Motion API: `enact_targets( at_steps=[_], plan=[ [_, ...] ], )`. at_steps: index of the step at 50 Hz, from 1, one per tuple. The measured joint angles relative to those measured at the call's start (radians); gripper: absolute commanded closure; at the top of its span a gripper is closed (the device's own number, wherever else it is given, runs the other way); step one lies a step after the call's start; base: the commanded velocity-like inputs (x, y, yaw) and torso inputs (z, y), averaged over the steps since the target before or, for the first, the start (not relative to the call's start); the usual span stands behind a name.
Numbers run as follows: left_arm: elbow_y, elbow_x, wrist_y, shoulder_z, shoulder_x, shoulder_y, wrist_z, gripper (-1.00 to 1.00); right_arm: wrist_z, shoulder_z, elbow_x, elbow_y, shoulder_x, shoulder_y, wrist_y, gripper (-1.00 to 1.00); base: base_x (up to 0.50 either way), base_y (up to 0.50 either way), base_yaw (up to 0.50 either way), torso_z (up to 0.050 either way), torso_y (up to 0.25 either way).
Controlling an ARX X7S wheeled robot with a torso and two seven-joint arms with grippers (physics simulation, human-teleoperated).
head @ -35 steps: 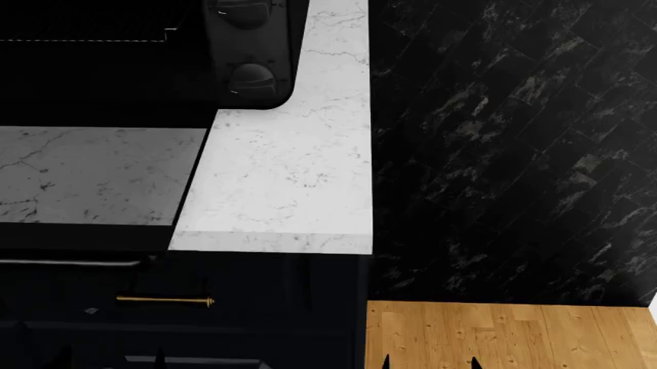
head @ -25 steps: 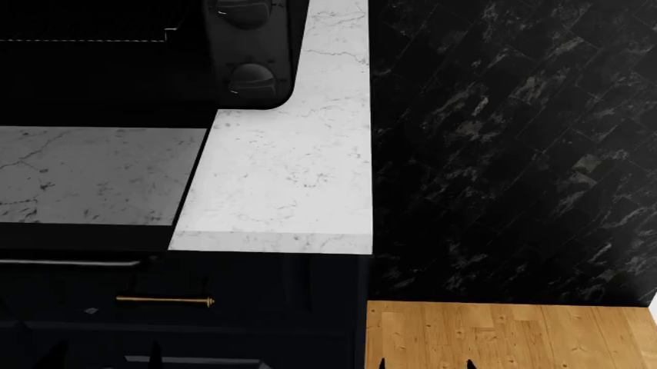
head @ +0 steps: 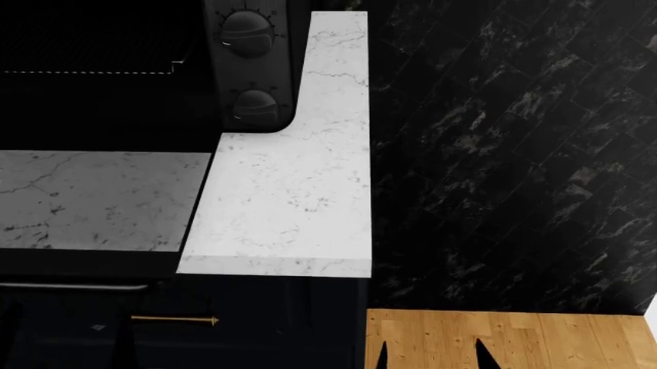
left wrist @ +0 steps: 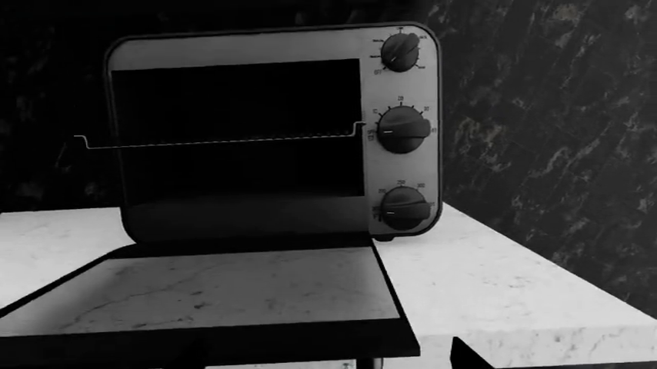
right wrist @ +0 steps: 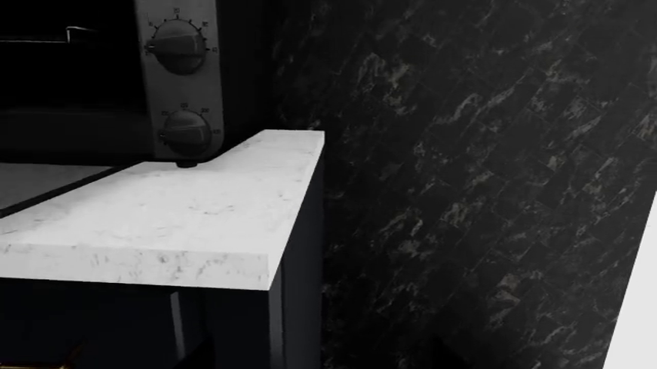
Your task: Fully slide the toaster oven rack0 out.
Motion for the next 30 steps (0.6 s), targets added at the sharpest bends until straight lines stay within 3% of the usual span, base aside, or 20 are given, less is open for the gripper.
enact_targets(
  at_steps=[21, 25, 30],
  plan=[
    [0.553, -0.006, -0.423, 0.005, -0.112, -0.065, -0.017, -1.00, 0.008, 0.057, 0.034, -0.497, 0.141, 0.068, 0.432, -1.00, 0.00, 0.00, 0.00, 0.048, 0.071],
    [0.607, -0.139, -0.450, 0.067, -0.268, -0.134, -0.171, -1.00, 0.009, 0.076, 0.053, -0.580, 0.172, 0.106, 0.521, -1.00, 0.00, 0.00, 0.00, 0.048, 0.071],
    [0.651, -0.349, -0.392, 0.272, -0.538, -0.324, -0.468, -1.00, 0.128, 0.077, 0.195, -0.649, 0.293, 0.164, 0.581, -1.00, 0.00, 0.00, 0.00, 0.048, 0.071]
  ],
)
